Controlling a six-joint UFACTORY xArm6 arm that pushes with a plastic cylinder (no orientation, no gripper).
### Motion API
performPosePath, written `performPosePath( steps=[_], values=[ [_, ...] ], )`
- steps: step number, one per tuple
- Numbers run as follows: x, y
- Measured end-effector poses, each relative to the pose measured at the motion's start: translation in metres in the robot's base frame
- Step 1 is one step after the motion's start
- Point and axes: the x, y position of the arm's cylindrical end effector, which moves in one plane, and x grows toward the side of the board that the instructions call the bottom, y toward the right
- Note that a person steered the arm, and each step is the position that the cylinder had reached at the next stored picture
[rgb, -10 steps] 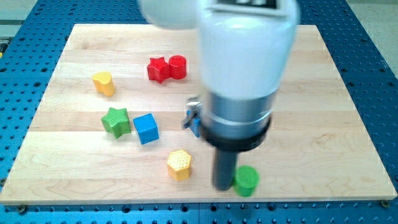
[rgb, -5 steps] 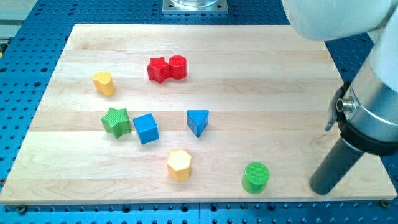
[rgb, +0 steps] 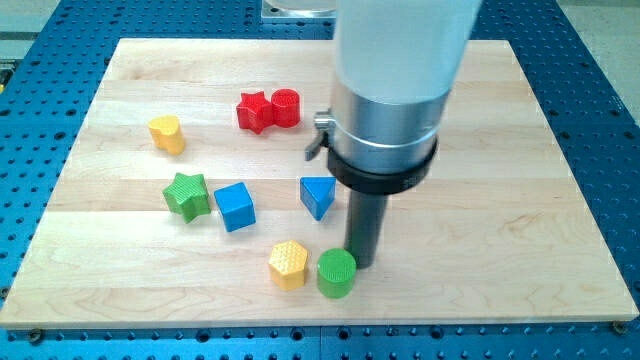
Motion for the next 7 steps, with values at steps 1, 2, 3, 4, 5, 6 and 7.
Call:
performPosePath(
  steps=[1,2,3,4,5,6,7],
  values=[
    [-0.024,-0.010],
    [-0.041,-0.018],
    [-0.047,-0.045],
    [-0.046,-0.074],
    [-0.021,-0.073],
    [-0.012,-0.072],
    [0.001,-0.064]
  ],
)
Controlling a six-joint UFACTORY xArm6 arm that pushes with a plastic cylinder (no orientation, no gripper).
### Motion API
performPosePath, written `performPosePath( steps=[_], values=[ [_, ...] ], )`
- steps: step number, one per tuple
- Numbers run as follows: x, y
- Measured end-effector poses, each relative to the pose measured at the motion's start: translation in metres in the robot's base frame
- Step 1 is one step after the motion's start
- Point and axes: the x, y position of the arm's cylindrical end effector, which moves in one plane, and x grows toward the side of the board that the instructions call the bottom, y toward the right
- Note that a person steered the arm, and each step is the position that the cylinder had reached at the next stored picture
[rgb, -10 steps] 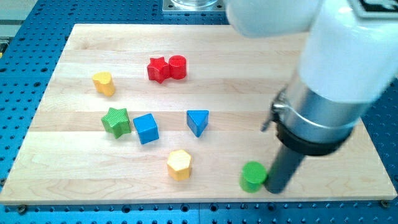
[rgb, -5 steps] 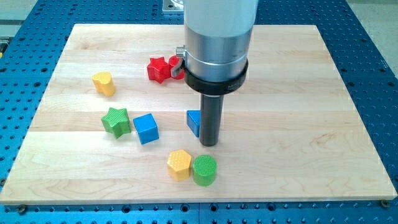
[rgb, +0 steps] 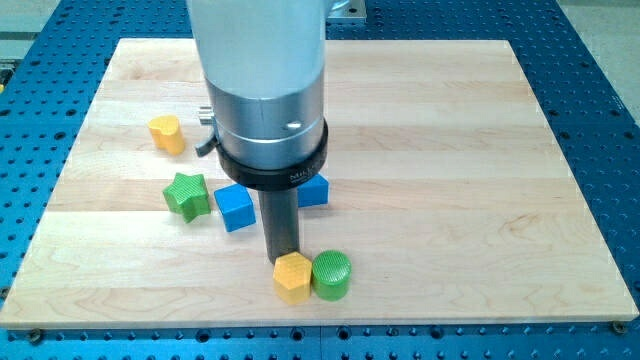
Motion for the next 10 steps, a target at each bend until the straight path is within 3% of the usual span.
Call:
performPosePath(
  steps=[2,5,6,8,9,10],
  values=[
    [-0.003,0.033],
    [-0.123,0.081],
    [-0.129,0.038],
    [-0.064,0.042],
    [-0.065,0.042],
    [-0.097,0.050]
  ],
)
